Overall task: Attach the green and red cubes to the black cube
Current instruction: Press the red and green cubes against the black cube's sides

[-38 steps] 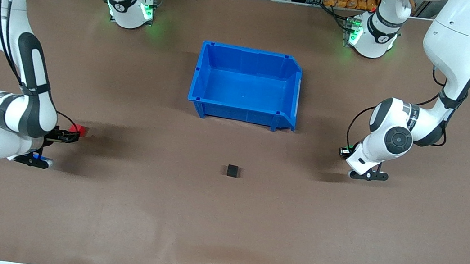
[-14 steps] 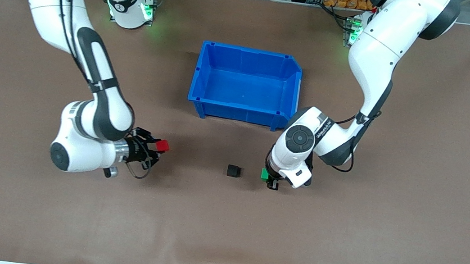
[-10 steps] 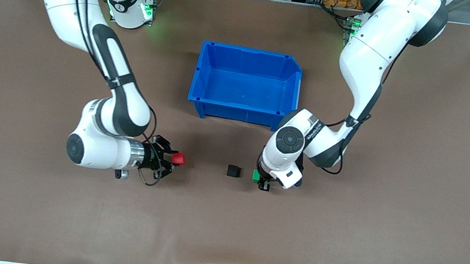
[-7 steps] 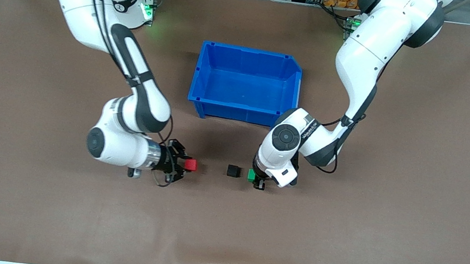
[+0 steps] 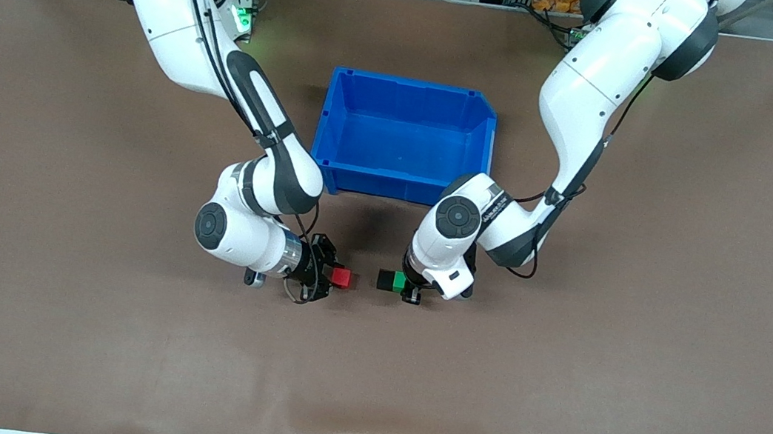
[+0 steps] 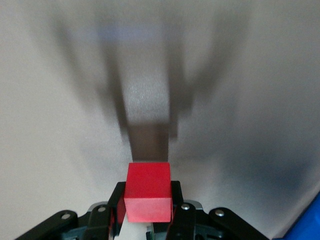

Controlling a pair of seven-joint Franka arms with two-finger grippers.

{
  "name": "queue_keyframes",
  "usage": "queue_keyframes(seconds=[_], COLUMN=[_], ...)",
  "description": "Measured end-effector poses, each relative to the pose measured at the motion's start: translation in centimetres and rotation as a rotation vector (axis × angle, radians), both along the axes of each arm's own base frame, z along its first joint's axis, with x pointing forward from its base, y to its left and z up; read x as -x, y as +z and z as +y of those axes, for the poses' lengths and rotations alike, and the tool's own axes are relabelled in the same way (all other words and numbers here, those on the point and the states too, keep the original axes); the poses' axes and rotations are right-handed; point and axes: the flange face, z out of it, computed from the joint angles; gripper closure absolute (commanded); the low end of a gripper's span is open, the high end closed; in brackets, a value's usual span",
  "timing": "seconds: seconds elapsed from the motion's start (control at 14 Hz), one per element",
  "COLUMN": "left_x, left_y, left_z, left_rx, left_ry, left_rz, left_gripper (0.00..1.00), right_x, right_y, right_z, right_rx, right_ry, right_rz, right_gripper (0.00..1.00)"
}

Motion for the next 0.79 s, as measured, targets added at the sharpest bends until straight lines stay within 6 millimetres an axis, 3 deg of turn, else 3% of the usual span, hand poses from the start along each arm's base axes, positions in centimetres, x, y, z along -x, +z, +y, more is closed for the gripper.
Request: queue_keyframes(seconds=[0.14,0.21,0.29,0.64,0.71,0.79], left_x=[0.2,0.2,0.2,0.4,0.4,0.0], left_y=[0.0,0.0,0.0,-0.1,0.0,0.4], left_z=[-0.3,-0.4,-0.4,-0.7,-0.8,-0.6], left_rx=[0.005,0.007,0.007,0.006,0.007,0.007], left_ry=[-0.005,-0.005,-0.005,-0.015,-0.014,-0.011], left_rz=[-0.005,-0.008,-0.009,-0.013,-0.015,-0.019], left_gripper=[0.98,0.54,0.01,0.00,0.00,0.00], right_x=[0.1,0.1,0.0,1.0,1.2,1.5], right_y=[0.0,0.0,0.0,-0.7,-1.0,-1.4], right_z=[0.2,0.2,0.2,2.4,3.0,3.4], right_rx=[-0.014,-0.017,-0.018,-0.015,-0.013,-0.011], right_ry=[-0.015,-0.019,-0.021,-0.040,-0.045,-0.044], right_rz=[0.006,0.007,0.006,-0.020,-0.032,-0.038], right_gripper=[1.00,1.00,1.00,1.00,0.92,0.52])
